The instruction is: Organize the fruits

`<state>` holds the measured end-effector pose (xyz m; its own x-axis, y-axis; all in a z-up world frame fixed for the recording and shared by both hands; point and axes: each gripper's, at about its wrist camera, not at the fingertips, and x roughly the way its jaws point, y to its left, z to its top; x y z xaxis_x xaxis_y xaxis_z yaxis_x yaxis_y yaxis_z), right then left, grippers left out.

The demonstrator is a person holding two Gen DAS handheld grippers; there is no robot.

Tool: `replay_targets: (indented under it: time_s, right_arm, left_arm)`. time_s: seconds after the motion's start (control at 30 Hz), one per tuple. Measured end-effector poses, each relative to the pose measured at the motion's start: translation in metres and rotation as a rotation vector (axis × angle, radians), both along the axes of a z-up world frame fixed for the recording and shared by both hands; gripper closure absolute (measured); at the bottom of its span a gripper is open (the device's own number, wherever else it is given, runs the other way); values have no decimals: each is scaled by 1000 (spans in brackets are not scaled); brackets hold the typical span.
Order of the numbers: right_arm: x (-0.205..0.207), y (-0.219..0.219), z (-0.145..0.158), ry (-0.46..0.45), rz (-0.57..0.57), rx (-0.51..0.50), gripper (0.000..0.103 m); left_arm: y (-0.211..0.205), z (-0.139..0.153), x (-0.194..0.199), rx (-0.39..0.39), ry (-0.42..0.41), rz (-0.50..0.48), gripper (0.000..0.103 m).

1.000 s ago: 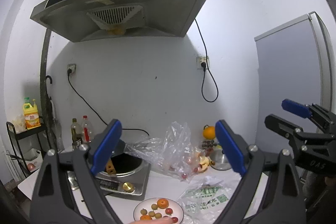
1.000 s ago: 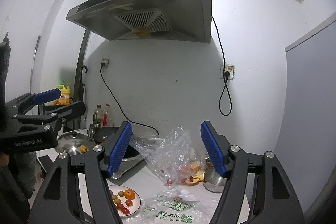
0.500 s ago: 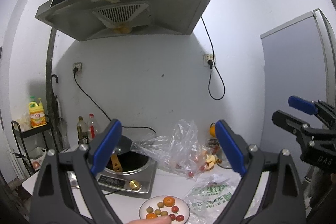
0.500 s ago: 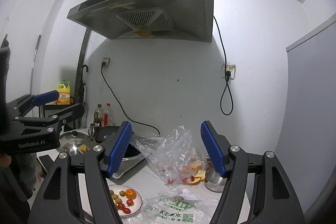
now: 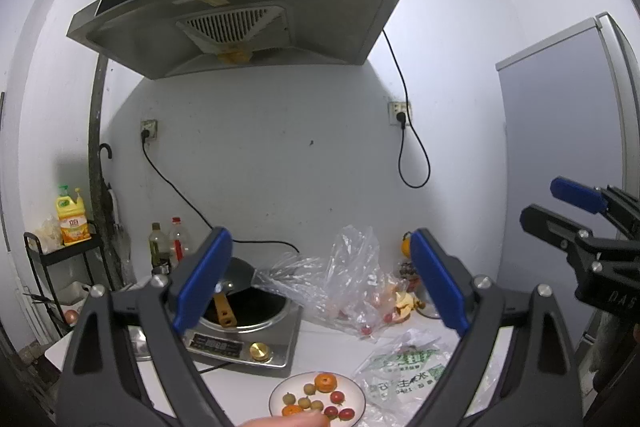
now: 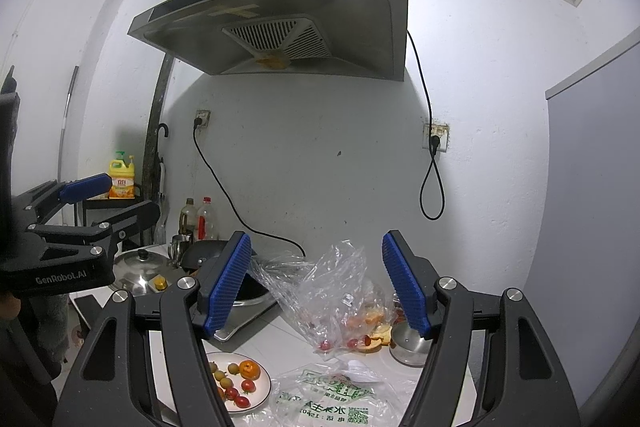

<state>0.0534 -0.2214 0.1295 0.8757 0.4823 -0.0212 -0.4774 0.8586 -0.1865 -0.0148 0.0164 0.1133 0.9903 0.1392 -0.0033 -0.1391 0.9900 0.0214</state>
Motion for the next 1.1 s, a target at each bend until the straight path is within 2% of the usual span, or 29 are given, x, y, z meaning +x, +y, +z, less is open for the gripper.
replay_targets:
  time_s: [1.1]
  right_arm:
    - [0, 0, 1, 8, -19, 0, 31]
  left_arm:
    - [1, 0, -3, 7, -7, -22, 11]
